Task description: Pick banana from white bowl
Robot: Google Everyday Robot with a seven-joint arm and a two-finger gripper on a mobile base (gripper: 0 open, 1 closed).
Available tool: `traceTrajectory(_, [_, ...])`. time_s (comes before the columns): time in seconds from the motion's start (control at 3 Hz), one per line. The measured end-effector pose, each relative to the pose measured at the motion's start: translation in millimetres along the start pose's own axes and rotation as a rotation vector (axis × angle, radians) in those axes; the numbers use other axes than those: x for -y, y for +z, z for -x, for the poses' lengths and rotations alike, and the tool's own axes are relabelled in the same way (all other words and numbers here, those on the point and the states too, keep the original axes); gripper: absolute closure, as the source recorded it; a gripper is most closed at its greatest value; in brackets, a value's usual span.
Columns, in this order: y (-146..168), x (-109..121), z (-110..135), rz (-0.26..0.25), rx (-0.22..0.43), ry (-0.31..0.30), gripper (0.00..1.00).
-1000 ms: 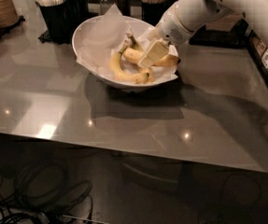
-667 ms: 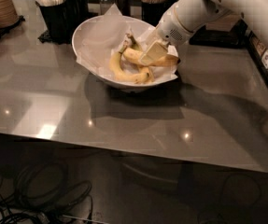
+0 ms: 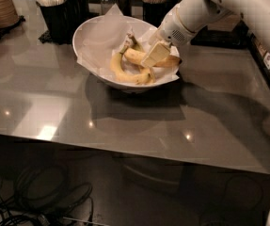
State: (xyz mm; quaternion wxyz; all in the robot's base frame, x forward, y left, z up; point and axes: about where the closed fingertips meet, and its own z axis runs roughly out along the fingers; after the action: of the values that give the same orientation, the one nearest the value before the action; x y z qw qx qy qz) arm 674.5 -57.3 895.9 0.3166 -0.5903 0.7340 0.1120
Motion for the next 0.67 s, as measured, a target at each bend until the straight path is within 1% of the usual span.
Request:
traceTrajectory(0.33, [0.1,0.0,0.0,0.0,0.0,0.0,0.39])
traceTrajectory(0.67, [9.3,-0.8,-0.8,0.012,0.01,0.007,0.39])
